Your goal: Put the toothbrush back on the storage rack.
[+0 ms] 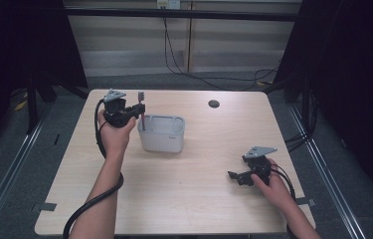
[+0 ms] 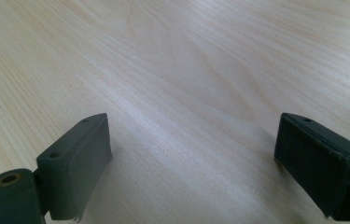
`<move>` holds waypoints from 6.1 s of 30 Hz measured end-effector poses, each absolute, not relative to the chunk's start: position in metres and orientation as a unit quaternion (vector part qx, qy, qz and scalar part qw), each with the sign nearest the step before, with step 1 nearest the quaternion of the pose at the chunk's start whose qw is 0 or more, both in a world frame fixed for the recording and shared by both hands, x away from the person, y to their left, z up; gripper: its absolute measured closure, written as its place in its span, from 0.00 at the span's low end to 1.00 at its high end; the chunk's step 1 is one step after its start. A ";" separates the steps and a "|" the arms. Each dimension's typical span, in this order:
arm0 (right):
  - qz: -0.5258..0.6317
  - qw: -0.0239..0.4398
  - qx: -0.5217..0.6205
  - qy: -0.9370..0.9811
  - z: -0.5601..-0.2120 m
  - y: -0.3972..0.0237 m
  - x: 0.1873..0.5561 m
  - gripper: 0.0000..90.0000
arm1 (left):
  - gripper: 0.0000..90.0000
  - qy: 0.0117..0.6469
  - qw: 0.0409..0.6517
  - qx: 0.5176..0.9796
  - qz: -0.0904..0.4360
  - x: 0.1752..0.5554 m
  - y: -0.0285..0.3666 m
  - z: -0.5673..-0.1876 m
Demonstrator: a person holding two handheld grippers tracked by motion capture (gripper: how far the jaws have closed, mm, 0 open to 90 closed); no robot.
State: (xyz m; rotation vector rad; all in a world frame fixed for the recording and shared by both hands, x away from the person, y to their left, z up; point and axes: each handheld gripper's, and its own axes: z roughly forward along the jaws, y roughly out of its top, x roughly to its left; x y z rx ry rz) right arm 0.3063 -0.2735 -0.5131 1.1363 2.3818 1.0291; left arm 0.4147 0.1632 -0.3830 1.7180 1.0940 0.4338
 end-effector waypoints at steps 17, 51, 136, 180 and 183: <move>0.359 0.154 0.396 0.831 -0.513 -0.274 0.306 0.11 | 0.92 0.456 0.502 0.712 0.181 0.409 0.166 -0.390; 0.359 0.154 0.396 0.831 -0.513 -0.274 0.306 0.11 | 0.91 0.448 0.493 0.720 0.193 0.401 0.166 -0.398; 0.359 0.154 0.396 0.831 -0.513 -0.273 0.306 0.11 | 0.39 0.454 0.476 0.730 0.184 0.388 0.186 -0.407; 0.359 0.154 0.396 0.831 -0.513 -0.274 0.306 0.11 | 0.24 0.439 0.478 0.746 0.150 0.369 0.199 -0.425; 0.359 0.154 0.396 0.831 -0.513 -0.273 0.306 0.11 | 0.24 0.440 0.478 0.745 0.150 0.368 0.200 -0.426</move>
